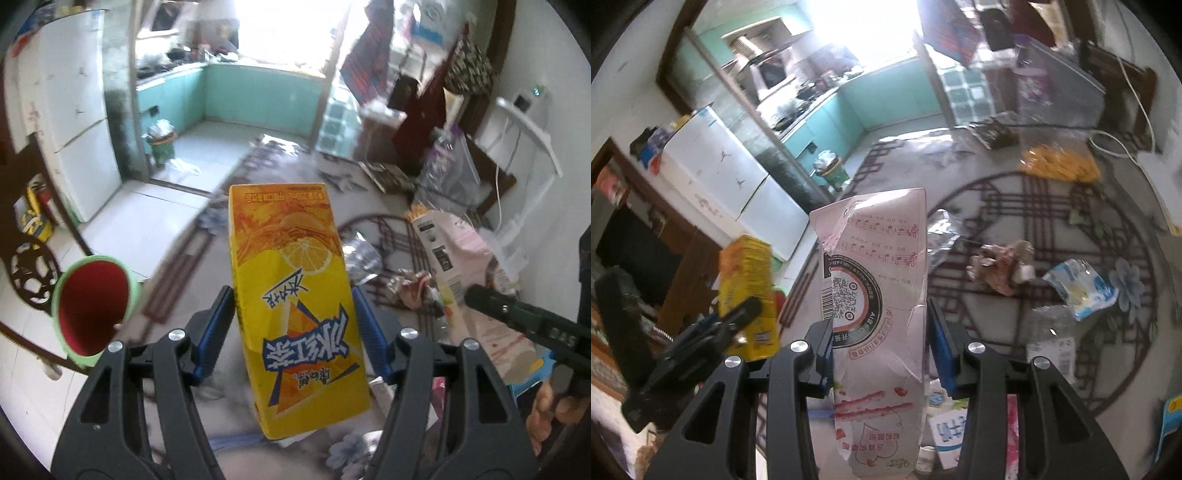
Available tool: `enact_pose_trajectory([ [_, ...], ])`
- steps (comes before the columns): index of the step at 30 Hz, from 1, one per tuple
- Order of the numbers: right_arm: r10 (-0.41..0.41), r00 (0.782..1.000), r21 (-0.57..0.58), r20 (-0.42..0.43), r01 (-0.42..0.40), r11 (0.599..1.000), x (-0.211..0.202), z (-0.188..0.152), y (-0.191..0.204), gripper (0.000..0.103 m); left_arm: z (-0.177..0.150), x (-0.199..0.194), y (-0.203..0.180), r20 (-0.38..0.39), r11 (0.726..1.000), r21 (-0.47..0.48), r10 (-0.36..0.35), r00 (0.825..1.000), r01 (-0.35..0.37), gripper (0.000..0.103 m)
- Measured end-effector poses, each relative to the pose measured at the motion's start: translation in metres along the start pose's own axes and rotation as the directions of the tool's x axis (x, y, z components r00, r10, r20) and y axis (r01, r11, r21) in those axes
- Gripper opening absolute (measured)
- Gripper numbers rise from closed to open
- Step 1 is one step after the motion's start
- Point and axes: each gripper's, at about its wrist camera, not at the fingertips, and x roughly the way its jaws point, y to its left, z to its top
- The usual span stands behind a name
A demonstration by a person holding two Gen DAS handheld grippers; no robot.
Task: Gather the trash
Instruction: 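Carry the pink-white carton and yellow iced-tea carton in both tools over the bucket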
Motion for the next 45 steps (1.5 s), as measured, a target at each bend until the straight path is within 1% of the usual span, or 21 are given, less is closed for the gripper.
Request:
enact_pose_trajectory([
  [5, 0.016, 1.0, -0.052, -0.025, -0.018, 0.998, 0.011, -0.006, 0.023, 0.041, -0.008, -0.022, 0.028, 0.022, 0.998, -0.058, 0.03, 0.999, -0.029, 0.063],
  [9, 0.03, 0.999, -0.076, -0.044, -0.033, 0.997, 0.018, -0.013, 0.038, 0.041, -0.011, -0.033, 0.042, 0.025, 0.996, -0.072, 0.047, 0.999, -0.045, 0.063],
  [14, 0.032, 0.999, -0.102, -0.033, -0.036, 0.994, 0.017, -0.017, 0.053, 0.041, -0.009, -0.041, 0.053, 0.037, 0.996, -0.083, 0.047, 0.998, -0.044, 0.063],
  [21, 0.04, 0.999, -0.134, -0.02, -0.042, 0.99, 0.018, -0.014, 0.066, 0.041, -0.007, -0.049, 0.066, 0.044, 0.994, -0.098, 0.063, 0.997, -0.058, 0.063],
  [26, 0.045, 0.998, -0.18, -0.039, -0.051, 0.982, 0.032, -0.008, 0.085, 0.041, -0.012, -0.053, 0.079, 0.031, 0.992, -0.106, 0.076, 0.997, -0.072, 0.063],
  [29, 0.036, 0.998, -0.207, -0.054, -0.046, 0.977, 0.042, -0.004, 0.095, 0.041, -0.014, -0.057, 0.092, 0.026, 0.988, -0.129, 0.084, 0.996, -0.08, 0.063],
  [35, 0.027, 0.998, -0.234, -0.062, -0.041, 0.971, 0.058, -0.002, 0.117, 0.041, -0.009, -0.066, 0.125, 0.05, 0.983, -0.155, 0.108, 0.993, -0.099, 0.063],
  [39, 0.022, 0.999, -0.227, -0.048, -0.033, 0.973, 0.068, -0.003, 0.136, 0.041, -0.001, -0.066, 0.148, 0.064, 0.984, -0.153, 0.102, 0.993, -0.091, 0.063],
  [45, -0.001, 1.0, -0.204, -0.011, -0.001, 0.979, 0.076, -0.003, 0.175, 0.041, 0.022, -0.061, 0.191, 0.075, 0.991, -0.13, 0.043, 0.996, -0.032, 0.063],
])
